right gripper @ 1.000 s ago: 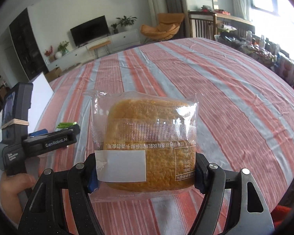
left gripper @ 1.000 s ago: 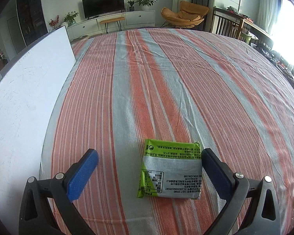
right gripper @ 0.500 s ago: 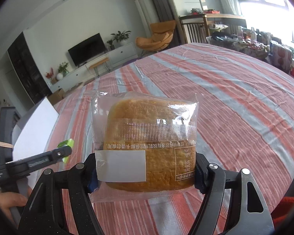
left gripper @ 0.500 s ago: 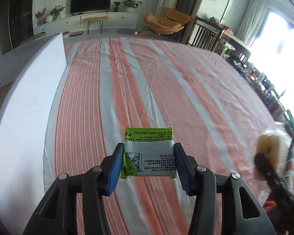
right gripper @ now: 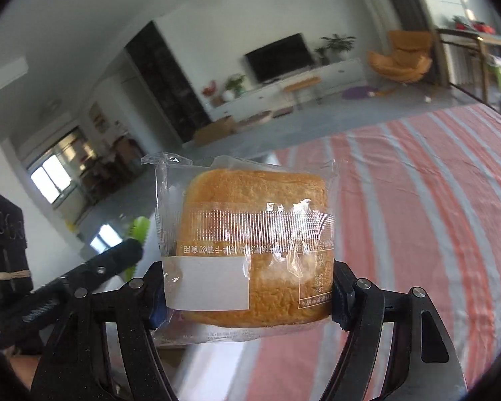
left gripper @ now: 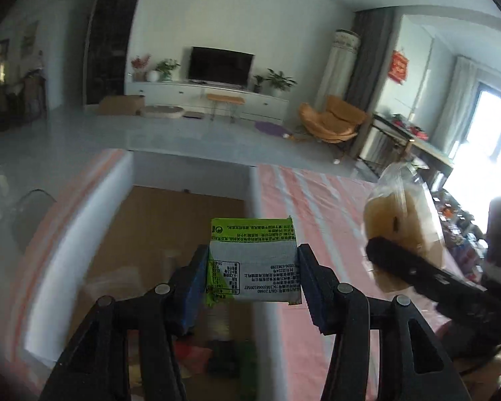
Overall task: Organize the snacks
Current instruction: 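Carry both packs over the box and open both tools to drop them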
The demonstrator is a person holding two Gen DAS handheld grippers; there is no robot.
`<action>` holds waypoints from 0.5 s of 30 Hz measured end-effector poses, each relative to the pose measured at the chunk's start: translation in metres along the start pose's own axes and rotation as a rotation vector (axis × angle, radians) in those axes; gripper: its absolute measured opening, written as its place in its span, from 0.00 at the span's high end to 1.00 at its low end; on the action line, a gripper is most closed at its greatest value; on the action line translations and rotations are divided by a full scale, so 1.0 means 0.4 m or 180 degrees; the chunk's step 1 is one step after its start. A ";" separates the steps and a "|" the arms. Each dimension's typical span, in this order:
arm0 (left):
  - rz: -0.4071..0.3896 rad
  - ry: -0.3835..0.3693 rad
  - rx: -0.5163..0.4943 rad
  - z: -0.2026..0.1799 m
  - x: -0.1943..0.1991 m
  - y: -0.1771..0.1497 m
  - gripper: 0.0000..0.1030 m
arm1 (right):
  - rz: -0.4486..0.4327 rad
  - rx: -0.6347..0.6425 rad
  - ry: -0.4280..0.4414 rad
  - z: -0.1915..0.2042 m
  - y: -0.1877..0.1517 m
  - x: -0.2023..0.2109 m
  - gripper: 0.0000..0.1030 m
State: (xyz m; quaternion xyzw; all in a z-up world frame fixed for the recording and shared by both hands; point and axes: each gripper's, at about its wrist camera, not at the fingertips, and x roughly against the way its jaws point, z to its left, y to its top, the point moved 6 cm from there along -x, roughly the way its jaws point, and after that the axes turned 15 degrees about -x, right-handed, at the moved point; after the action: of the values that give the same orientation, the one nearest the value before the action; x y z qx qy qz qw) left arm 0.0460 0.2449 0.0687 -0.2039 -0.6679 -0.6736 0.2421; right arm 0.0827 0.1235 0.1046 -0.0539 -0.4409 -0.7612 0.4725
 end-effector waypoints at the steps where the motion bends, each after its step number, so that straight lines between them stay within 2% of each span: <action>1: 0.0077 0.0239 0.0003 0.047 -0.006 -0.018 0.48 | 0.0089 0.0094 0.0075 0.048 -0.011 -0.033 0.26; 2: 0.0164 0.0424 0.0023 0.090 -0.013 -0.036 0.43 | 0.0194 0.0201 0.0097 0.091 -0.026 -0.069 0.24; 3: 0.0247 0.0564 0.0050 0.127 -0.025 -0.056 0.31 | 0.0346 0.0314 0.0048 0.125 -0.046 -0.111 0.22; 5: 0.0375 0.0794 0.0114 0.188 -0.038 -0.092 0.16 | 0.0750 0.0458 -0.0025 0.170 -0.088 -0.192 0.19; 7: 0.0406 0.0918 0.0143 0.225 -0.038 -0.120 0.16 | 0.0989 0.0489 0.0012 0.192 -0.118 -0.236 0.19; 11: 0.0394 0.1031 0.0146 0.249 -0.041 -0.136 0.05 | 0.1032 0.0686 -0.0130 0.215 -0.141 -0.260 0.18; 14: 0.0355 0.1081 0.0121 0.245 -0.044 -0.133 0.04 | 0.1053 0.1065 -0.0401 0.232 -0.149 -0.272 0.17; 15: 0.0323 0.1135 0.0155 0.257 -0.037 -0.135 0.03 | 0.1061 0.1125 -0.0300 0.245 -0.149 -0.272 0.17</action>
State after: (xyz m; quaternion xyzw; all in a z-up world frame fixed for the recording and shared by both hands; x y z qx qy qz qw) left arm 0.0206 0.3478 0.0191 -0.1087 -0.6194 -0.6696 0.3952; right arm 0.0636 0.2772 0.0728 -0.0779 -0.5737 -0.5805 0.5725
